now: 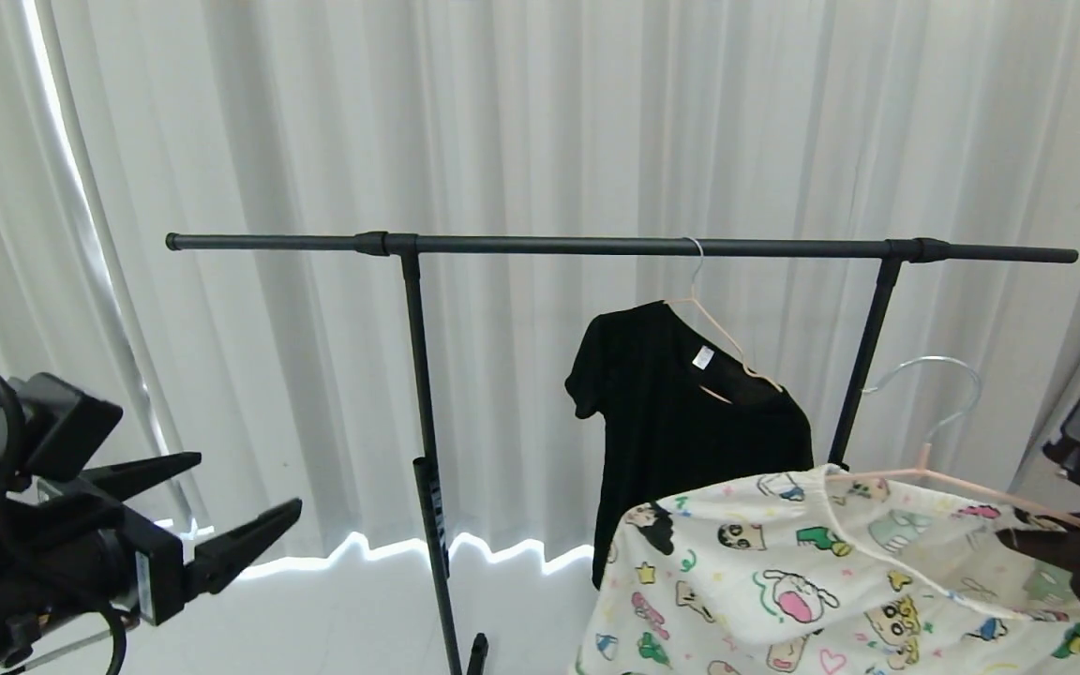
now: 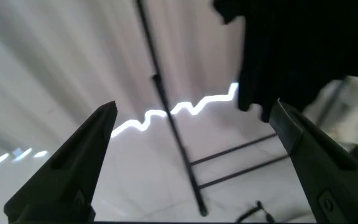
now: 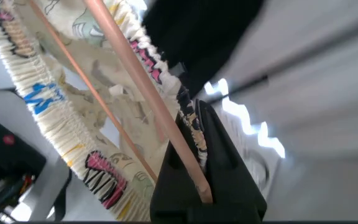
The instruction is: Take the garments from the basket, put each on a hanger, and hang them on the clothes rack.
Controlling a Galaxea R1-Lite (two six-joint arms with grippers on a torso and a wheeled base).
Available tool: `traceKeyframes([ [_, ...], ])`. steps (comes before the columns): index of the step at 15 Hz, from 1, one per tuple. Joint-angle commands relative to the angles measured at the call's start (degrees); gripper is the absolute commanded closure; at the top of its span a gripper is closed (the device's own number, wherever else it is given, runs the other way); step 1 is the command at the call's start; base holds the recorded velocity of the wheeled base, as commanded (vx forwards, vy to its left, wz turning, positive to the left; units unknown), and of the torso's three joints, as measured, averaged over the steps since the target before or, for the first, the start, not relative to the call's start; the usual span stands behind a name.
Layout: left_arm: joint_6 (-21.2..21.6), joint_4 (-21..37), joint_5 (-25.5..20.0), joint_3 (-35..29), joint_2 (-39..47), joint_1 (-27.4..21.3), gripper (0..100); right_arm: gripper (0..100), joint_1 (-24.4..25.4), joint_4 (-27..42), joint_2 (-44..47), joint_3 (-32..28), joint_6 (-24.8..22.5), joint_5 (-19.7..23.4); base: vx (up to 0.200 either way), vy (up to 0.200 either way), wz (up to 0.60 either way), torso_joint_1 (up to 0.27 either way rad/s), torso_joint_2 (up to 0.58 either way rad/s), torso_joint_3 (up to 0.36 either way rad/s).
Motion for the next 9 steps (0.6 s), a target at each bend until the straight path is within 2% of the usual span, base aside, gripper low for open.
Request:
traceKeyframes([
  [1, 0.5, 0.1, 4.3, -1.9, 3.3, 0.6, 0, 100, -9.8, 6.0, -7.7, 1.2, 0.0, -2.1, 0.000, 0.000, 0.00, 0.000, 0.00, 0.000],
  [2, 1.8, 0.1, 8.3, -1.9, 3.6, -0.1, 0, 100, -13.8, 7.7, -8.5, 1.2, 0.0, -3.1, 0.000, 0.000, 0.00, 0.000, 0.00, 0.000],
  [4, 2.8, 0.0, 10.3, -2.1, 3.8, -0.2, 0, 100, -19.0, 7.9, -8.7, 1.1, 0.0, -4.2, 0.000, 0.000, 0.00, 0.000, 0.00, 0.000],
  [5, 4.0, 0.0, 11.4, -2.2, 3.8, -0.2, 0, 100, -20.1, 7.9, -8.6, 0.9, 0.0, -5.1, 0.000, 0.000, 0.00, 0.000, 0.00, 0.000],
  [6, 5.6, 0.1, 13.0, -2.2, 3.8, -0.2, 0, 100, -20.5, 7.9, -8.6, 0.8, 0.0, -6.0, 0.000, -0.200, 0.00, 0.007, 0.00, 0.002],
  [9, 6.1, 0.0, 12.8, -2.6, 3.3, -1.2, 0, 100, -20.5, 7.9, -8.6, 0.9, 0.0, -7.2, 0.000, -0.200, 0.00, -0.001, 0.00, 0.005],
])
